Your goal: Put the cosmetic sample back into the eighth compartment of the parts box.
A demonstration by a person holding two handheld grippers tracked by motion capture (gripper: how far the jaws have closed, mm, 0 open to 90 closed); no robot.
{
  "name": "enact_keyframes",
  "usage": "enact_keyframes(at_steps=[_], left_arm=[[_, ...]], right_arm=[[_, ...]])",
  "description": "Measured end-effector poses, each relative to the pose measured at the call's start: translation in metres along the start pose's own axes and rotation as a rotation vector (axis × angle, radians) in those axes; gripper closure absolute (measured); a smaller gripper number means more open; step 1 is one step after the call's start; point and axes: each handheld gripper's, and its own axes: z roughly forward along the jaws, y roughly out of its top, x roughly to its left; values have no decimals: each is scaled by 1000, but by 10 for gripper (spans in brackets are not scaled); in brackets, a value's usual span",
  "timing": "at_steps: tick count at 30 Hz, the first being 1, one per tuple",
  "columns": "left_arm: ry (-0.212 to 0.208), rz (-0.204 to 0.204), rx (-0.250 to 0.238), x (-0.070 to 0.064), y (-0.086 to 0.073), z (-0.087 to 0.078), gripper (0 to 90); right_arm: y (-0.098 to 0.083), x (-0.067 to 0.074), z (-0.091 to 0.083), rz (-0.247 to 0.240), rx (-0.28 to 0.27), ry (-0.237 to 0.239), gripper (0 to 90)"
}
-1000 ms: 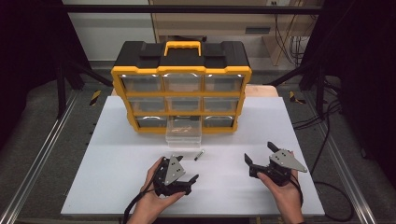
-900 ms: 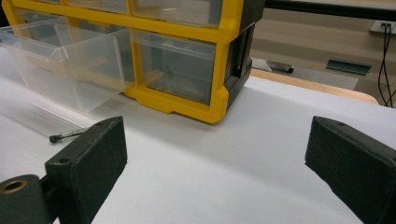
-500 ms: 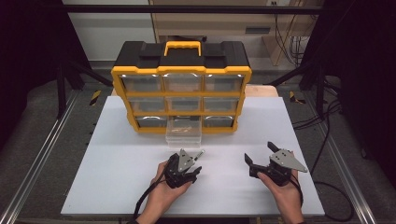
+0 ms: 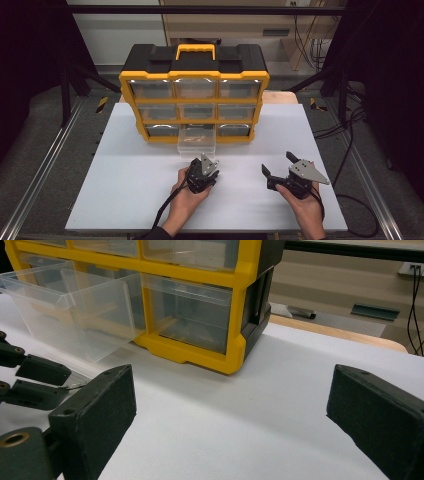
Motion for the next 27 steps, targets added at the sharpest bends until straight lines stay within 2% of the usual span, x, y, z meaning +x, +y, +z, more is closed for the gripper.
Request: enact_keyframes(at_steps=[15, 20, 27], left_arm=[[32, -13, 22, 2, 4, 10, 706], [14, -18, 26, 2, 5, 12, 798], [14, -21, 15, 4, 5, 8, 808]], right_arm=[[0, 0, 0, 2, -3, 2, 59], [0, -1, 0, 2, -1, 1, 59], [0, 0, 0, 2, -4, 1, 59]])
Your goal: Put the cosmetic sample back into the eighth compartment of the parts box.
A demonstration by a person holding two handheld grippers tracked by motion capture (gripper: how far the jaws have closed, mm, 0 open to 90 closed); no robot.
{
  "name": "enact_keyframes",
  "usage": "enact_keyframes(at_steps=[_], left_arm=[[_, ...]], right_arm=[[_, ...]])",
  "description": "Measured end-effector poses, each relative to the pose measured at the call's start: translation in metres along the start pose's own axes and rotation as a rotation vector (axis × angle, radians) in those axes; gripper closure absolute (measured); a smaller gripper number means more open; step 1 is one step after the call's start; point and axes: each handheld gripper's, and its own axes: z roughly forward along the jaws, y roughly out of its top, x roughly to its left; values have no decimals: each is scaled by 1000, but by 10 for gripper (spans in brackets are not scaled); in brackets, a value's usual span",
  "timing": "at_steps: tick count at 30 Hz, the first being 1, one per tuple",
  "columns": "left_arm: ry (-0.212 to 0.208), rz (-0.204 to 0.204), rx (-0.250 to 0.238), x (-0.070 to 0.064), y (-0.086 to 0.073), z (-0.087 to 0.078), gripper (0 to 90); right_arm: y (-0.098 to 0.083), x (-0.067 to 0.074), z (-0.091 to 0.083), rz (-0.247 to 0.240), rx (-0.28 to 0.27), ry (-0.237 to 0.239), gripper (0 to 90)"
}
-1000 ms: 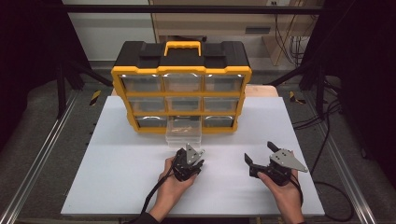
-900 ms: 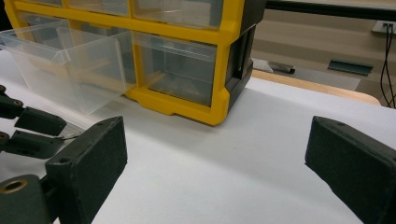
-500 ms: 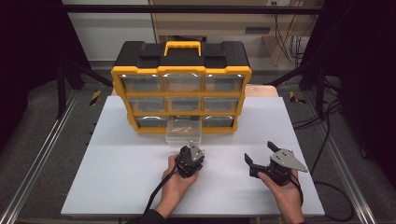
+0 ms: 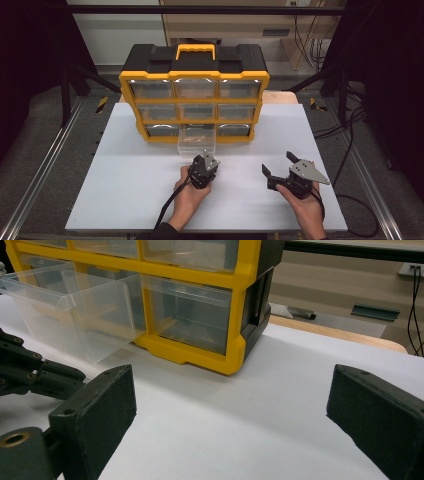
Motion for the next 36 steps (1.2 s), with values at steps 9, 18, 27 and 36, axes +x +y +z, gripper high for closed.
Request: enact_keyframes(at_steps=[9, 18, 27, 36], left_arm=[[-43, 4, -51, 1, 2, -20, 808], [-87, 12, -108, -1, 9, -43, 808], [-106, 37, -148, -1, 18, -62, 808], [-119, 38, -177, 3, 28, -74, 808]], right_arm=[[0, 0, 1, -8, 2, -1, 59], [-1, 0, 1, -6, 6, -3, 59], [-1, 1, 1, -7, 6, -2, 55], [-1, 1, 1, -7, 7, -2, 53]])
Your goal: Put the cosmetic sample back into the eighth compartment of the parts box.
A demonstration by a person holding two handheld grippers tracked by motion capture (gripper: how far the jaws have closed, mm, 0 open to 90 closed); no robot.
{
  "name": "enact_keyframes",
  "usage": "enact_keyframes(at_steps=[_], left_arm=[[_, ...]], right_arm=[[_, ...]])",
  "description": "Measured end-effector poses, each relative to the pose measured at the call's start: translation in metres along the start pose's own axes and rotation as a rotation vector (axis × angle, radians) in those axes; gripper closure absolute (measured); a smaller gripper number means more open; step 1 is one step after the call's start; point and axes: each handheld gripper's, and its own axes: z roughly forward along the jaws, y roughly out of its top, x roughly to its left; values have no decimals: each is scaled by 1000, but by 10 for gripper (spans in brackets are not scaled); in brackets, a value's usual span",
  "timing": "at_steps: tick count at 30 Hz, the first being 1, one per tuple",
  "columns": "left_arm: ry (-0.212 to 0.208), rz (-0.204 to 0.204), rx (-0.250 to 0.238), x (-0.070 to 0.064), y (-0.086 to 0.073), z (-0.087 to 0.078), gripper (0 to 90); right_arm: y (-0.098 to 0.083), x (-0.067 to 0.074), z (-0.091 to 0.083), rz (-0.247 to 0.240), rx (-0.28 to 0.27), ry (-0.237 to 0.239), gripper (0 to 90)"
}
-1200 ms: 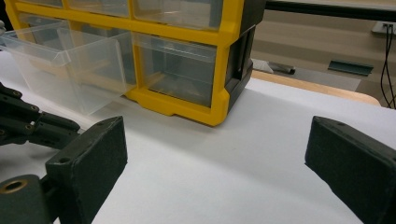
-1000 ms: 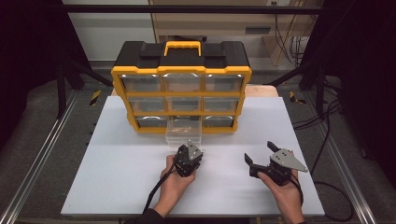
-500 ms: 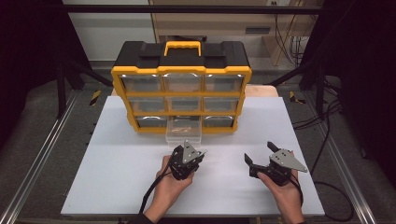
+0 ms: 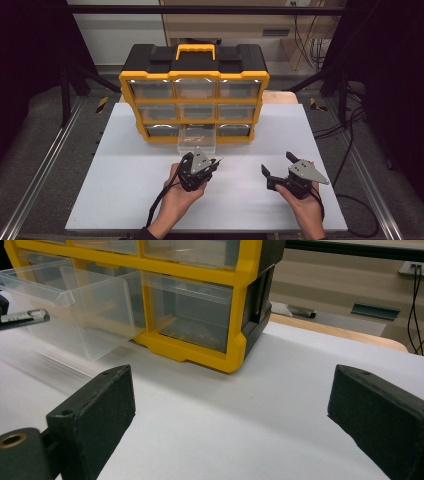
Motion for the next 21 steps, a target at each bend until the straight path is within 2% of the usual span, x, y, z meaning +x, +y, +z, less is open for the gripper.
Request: enact_keyframes(at_steps=[9, 13, 21], left_arm=[[-14, -8, -28, 2, 10, -11, 808], [-14, 8, -28, 3, 15, -14, 808], [-9, 1, -44, 11, 24, -22, 809]], right_arm=[[0, 0, 0, -2, 0, -1, 53], [0, 0, 0, 0, 1, -2, 49], [0, -1, 0, -3, 1, 0, 44]])
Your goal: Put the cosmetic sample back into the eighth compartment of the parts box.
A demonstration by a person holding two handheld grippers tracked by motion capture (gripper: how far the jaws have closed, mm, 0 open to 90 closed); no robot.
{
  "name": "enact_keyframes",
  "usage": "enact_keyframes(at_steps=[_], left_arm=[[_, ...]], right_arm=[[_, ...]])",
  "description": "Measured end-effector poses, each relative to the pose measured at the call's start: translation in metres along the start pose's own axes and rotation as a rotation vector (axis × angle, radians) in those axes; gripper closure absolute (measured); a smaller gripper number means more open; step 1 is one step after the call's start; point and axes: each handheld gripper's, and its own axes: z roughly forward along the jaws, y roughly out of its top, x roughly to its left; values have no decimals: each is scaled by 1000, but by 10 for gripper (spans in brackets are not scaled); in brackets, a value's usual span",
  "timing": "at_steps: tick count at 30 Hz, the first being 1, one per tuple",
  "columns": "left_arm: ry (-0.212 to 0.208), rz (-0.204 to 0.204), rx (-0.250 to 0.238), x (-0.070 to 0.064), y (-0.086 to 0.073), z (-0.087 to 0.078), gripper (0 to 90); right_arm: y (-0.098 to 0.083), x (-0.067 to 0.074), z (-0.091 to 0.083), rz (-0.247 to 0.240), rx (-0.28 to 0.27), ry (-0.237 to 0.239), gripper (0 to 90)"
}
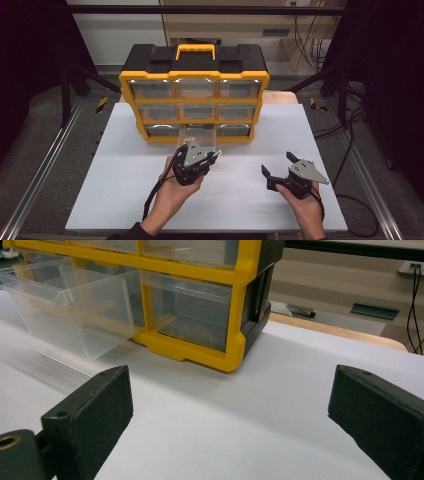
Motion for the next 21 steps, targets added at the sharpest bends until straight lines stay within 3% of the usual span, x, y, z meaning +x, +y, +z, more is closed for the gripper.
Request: enact_keyframes(at_steps=[21], left_arm=[[34, -31, -22, 26, 13, -13, 808]], right_arm=[[0, -1, 0, 7, 8, 5, 38]])
